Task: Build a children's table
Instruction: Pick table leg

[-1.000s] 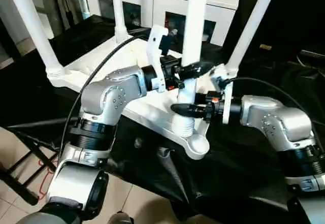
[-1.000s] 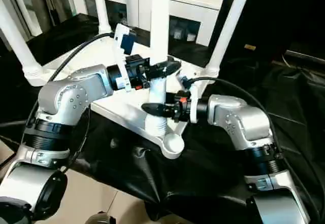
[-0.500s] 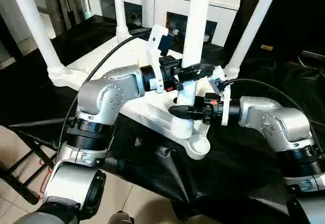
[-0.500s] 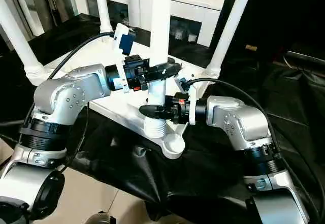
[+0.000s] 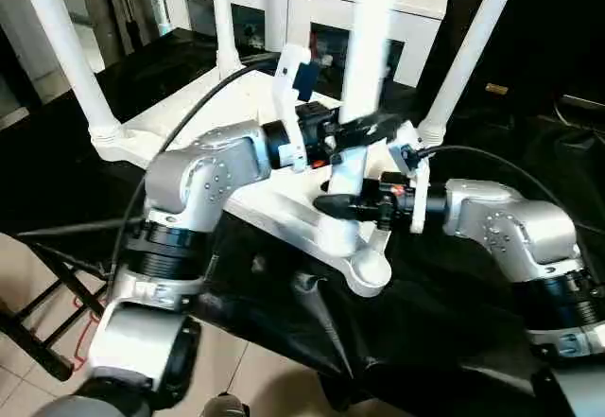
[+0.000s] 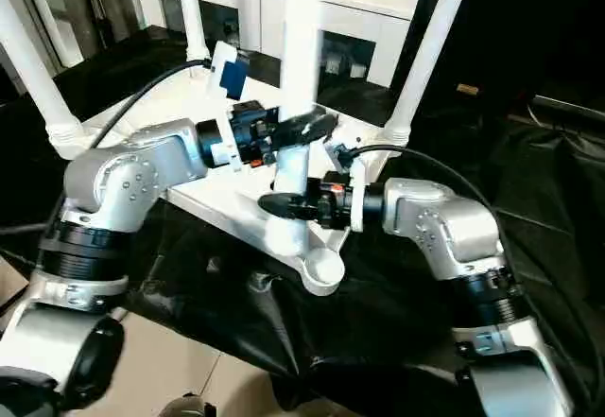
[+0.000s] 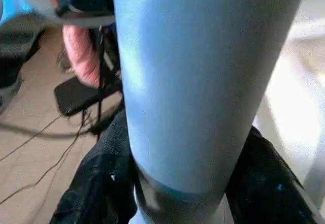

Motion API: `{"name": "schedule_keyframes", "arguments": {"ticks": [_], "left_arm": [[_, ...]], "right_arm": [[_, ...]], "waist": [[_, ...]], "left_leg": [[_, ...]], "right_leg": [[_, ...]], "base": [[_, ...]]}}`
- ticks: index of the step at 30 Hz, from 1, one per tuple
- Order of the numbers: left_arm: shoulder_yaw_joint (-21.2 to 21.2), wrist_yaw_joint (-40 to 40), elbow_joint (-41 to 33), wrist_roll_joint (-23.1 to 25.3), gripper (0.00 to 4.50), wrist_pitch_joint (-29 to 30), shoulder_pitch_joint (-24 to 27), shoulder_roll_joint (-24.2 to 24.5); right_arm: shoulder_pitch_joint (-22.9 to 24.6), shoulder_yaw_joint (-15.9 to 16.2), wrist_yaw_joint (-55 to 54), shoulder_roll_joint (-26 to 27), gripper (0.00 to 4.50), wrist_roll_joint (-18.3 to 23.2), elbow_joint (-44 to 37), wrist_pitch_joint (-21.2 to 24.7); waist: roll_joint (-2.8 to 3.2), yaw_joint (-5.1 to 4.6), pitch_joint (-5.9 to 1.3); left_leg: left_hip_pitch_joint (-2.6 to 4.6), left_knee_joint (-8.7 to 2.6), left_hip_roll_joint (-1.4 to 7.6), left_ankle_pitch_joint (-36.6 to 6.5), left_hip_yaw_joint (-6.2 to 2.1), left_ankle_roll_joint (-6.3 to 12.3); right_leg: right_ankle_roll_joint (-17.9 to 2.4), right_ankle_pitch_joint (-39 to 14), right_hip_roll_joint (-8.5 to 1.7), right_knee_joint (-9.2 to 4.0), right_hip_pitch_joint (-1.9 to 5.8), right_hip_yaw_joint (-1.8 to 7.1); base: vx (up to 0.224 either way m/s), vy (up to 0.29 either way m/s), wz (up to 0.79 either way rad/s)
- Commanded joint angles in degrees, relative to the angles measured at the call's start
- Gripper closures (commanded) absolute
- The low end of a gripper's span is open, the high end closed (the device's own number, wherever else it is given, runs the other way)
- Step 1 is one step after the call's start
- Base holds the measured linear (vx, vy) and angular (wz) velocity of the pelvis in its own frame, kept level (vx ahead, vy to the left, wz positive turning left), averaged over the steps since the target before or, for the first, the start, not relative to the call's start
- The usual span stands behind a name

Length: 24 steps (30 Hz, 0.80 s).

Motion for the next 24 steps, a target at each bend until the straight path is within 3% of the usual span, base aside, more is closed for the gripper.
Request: {"name": "schedule_keyframes", "arguments": {"ticks": [1, 6, 7, 9, 11, 14, 15, 17, 20, 22, 23, 24], "left_arm": [[1.0, 1.2, -2.2, -0.1, 1.60, -5.1, -0.5, -1.8], [6.3, 7.0, -1.9, -1.5, 1.56, -7.8, 0.2, -4.3], [7.1, 7.2, -2.1, -1.5, 1.56, -8.0, 0.9, -3.8], [7.0, 4.9, -1.8, 0.0, 1.56, -9.6, 2.2, -1.0], [5.1, 2.4, -0.7, 2.6, 1.56, -11.6, 3.2, 2.3], [-2.9, -8.2, 0.0, 8.6, 1.56, -14.8, 6.2, 10.1], [-2.9, -8.2, 0.0, 8.6, 1.56, -14.8, 6.2, 10.1], [-10.3, -16.2, 1.3, 13.9, 1.56, -18.6, 8.4, 15.3], [-14.1, -19.9, 3.0, 16.6, 1.56, -20.5, 9.2, 17.4], [-19.4, -25.9, 8.6, 20.2, 1.83, -24.5, 9.2, 19.4], [-20.5, -26.8, 10.6, 21.7, 1.83, -26.6, 9.0, 19.7], [-21.7, -27.6, 13.5, 23.8, 1.83, -29.5, 8.3, 19.8]], "right_arm": [[0.8, -1.2, -3.2, 0.3, 2.62, -1.6, 2.4, -0.5], [1.4, -5.5, -10.9, 4.3, 2.62, -2.3, 4.9, -4.7], [1.6, -7.0, -13.5, 5.6, 2.62, -2.6, 5.6, -6.5], [2.1, -9.1, -18.6, 7.0, 2.62, -4.1, 6.8, -10.3], [2.5, -9.6, -22.3, 7.1, 2.62, -6.5, 7.8, -13.6], [3.5, -10.7, -26.4, 6.5, 2.62, -8.8, 8.5, -16.2], [3.5, -10.7, -26.4, 6.5, 2.62, -8.8, 8.5, -16.2], [4.2, -11.9, -28.4, 6.4, 2.62, -9.7, 8.5, -17.4], [4.5, -12.4, -29.3, 6.4, 2.62, -10.4, 8.5, -18.3], [5.6, -12.4, -29.5, 5.6, 2.62, -11.0, 7.7, -18.8], [5.8, -12.3, -29.6, 5.5, 2.62, -11.1, 7.6, -19.2], [6.1, -12.3, -29.7, 5.3, 2.62, -11.2, 7.2, -19.3]], "waist": [[-0.03, 0.03, -4.77], [-0.11, -0.05, -4.72], [0.15, -0.07, -4.68], [0.11, -0.07, -4.71], [0.34, -0.29, -4.66], [0.71, -0.66, -4.58], [0.80, -0.45, -4.58], [0.93, -0.48, -4.51], [1.29, -0.52, -4.48], [1.00, -0.54, -4.40], [1.84, -0.63, -4.49], [1.46, -0.79, -4.49]], "left_leg": [[0.67, -3.30, 1.00, -6.9, -0.02, -0.39], [0.73, -3.30, 0.90, -7.8, 0.03, -0.87], [0.79, -3.42, 1.02, -8.0, -0.03, -1.12], [0.88, -3.48, 0.96, -8.3, -0.03, -1.40], [0.96, -3.74, 0.91, -8.2, -0.15, -2.21], [1.19, -3.92, 0.82, -9.2, -0.02, -2.76], [1.33, -4.05, 0.89, -9.4, -0.22, -2.87], [1.55, -4.21, 0.99, -10.4, -0.16, -2.97], [1.50, -4.25, 0.94, -11.0, -0.08, -3.54], [1.36, -4.32, 0.74, -11.7, -0.03, -3.43], [1.35, -4.26, 0.74, -12.1, -0.16, -3.89], [1.33, -4.26, 0.74, -12.2, -0.05, -3.85]], "right_leg": [[-11.3, -5.4, -4.24, -3.58, 3.76, 2.43], [-11.1, -7.0, -4.26, -3.75, 3.66, 2.41], [-10.8, -7.6, -4.37, -3.65, 3.47, 2.46], [-9.9, -8.7, -4.33, -3.82, 3.39, 2.44], [-8.2, -9.6, -4.10, -3.84, 3.20, 2.41], [-6.9, -10.6, -3.79, -3.89, 3.07, 2.57], [-6.5, -11.1, -3.95, -3.99, 2.98, 2.51], [-6.3, -11.7, -3.96, -4.08, 2.70, 2.65], [-7.2, -10.7, -3.97, -3.84, 2.77, 2.74], [-7.2, -11.0, -3.99, -4.10, 2.94, 2.81], [-7.4, -10.8, -4.06, -3.80, 3.03, 2.85], [-7.2, -10.9, -4.00, -4.06, 3.07, 2.84]], "base": [[0.000, 0.000, 0.00], [0.000, 0.000, 0.00], [0.000, 0.000, 0.00], [0.000, 0.000, 0.00], [0.000, 0.000, 0.00], [0.000, 0.000, 0.00], [0.000, 0.000, 0.00], [0.000, 0.000, 0.00], [0.000, 0.000, 0.00], [0.000, 0.000, 0.00], [0.000, 0.000, 0.00], [0.000, 0.000, 0.00]]}}
